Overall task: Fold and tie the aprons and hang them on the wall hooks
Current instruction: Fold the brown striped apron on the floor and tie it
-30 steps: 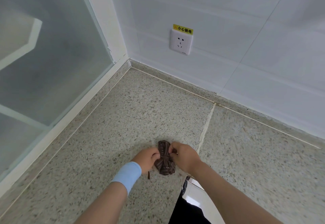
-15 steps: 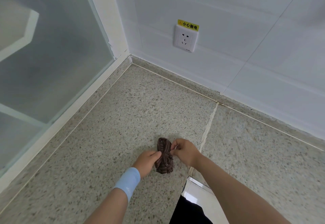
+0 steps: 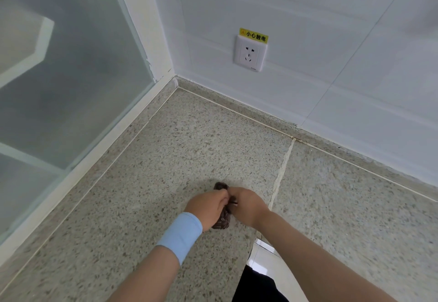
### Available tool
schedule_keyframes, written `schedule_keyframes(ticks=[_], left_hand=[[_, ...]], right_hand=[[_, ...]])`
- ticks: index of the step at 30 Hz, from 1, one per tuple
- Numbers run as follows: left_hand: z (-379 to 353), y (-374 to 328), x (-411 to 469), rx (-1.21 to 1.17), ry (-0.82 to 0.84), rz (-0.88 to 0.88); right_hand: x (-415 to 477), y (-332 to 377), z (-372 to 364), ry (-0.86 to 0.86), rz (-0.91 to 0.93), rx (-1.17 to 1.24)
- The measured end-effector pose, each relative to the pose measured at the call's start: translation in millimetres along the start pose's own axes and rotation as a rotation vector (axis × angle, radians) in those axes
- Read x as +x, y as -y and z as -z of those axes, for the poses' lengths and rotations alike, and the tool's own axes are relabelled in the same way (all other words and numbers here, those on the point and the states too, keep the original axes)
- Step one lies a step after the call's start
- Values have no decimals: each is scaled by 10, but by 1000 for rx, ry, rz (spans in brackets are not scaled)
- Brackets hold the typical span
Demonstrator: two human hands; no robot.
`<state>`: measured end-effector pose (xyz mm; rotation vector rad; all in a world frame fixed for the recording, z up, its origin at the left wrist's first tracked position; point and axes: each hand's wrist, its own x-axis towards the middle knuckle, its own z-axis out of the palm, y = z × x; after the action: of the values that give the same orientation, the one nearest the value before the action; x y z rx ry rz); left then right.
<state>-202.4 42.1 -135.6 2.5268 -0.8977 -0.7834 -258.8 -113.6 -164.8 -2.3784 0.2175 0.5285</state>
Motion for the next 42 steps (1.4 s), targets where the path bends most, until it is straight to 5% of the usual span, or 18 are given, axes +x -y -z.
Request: schedule_keyframes(ticks=[10,15,25,27,34,38,42], left_hand=[[-82,133,13,-382,-59,148],[-283,164,-82,-524,-214,201],[-408,-13,-17,-485,-364,276],[-406,-5,12,-466,-359,294],[-350,4,113,-272,-319,284],[-366,-2,136,-204,-345,237],[-387,69,131,-314,-297,189]], right_hand=[[-37,24,36,-41,-97,197],[-54,45,36,-75,-183,305],[-56,86,-23,-73,-253,424],[-62,92,52,-26,-239,352],[-73,196,508,362,-18,-480],[62,399,701,275,303,-600],[292,406,689,159,368,-408]])
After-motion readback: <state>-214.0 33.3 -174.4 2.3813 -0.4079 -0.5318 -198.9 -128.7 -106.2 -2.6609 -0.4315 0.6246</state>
